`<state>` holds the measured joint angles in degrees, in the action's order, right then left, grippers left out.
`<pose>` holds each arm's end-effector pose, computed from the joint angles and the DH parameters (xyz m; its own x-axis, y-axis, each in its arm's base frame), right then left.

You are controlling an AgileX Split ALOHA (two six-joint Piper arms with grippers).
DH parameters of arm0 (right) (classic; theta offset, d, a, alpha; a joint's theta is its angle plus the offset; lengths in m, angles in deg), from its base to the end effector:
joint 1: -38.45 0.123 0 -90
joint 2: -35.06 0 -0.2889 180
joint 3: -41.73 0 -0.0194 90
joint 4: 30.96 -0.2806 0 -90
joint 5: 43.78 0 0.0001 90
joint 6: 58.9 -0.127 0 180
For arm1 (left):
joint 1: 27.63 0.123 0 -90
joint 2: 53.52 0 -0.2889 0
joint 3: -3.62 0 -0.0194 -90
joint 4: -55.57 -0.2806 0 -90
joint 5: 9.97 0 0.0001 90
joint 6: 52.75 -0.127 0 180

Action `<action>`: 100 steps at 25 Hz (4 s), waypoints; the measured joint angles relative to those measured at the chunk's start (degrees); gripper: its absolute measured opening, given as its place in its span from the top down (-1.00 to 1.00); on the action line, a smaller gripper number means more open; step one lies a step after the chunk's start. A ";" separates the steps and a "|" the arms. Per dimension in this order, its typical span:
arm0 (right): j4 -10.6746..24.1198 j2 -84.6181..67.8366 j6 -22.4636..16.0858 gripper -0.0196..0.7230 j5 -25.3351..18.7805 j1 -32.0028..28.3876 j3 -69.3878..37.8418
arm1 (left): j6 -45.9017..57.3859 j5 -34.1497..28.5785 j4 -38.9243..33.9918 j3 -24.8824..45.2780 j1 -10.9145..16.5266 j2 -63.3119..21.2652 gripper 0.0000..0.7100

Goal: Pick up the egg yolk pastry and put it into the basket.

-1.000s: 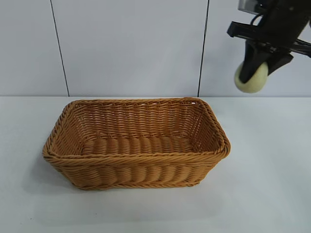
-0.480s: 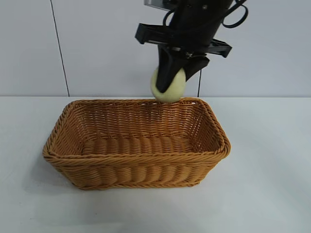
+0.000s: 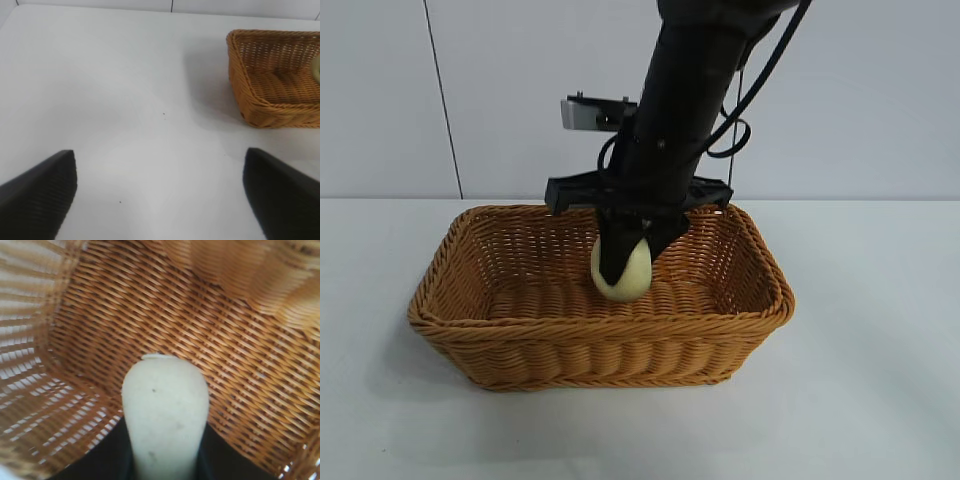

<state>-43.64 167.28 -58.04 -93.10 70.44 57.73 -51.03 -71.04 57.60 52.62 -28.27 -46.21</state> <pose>0.4019 0.2760 0.1095 -0.8845 -0.4011 -0.2384 -0.4479 0.8729 0.1934 0.0488 -0.0045 0.2731 -0.4609 -0.0420 -0.8864 0.0170 0.9983 -0.0561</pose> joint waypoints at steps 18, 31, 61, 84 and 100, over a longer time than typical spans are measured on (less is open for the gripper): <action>5.47 -3.95 -0.85 -0.74 -11.71 0.05 10.81 | 0.00 0.00 0.00 0.00 0.00 0.00 -0.96; 16.32 -4.12 -9.39 -0.75 -19.92 -8.53 19.71 | 0.00 0.00 0.00 0.00 0.00 0.00 -0.96; 12.68 -17.97 -4.76 -0.75 -19.85 -25.49 1.06 | 0.00 0.00 -0.06 0.00 0.00 0.00 -0.96; 11.99 -77.44 -2.90 -0.75 -12.80 -25.49 -58.97 | 0.00 0.00 -0.06 0.00 0.00 0.00 -0.96; 11.81 -104.18 -2.74 -0.75 -8.61 -27.35 -64.39 | 0.00 0.00 -0.06 0.00 0.00 0.00 -0.96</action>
<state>-31.83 63.09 -60.78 -101.71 43.09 -6.66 -51.03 -71.04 57.54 52.62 -28.27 -46.21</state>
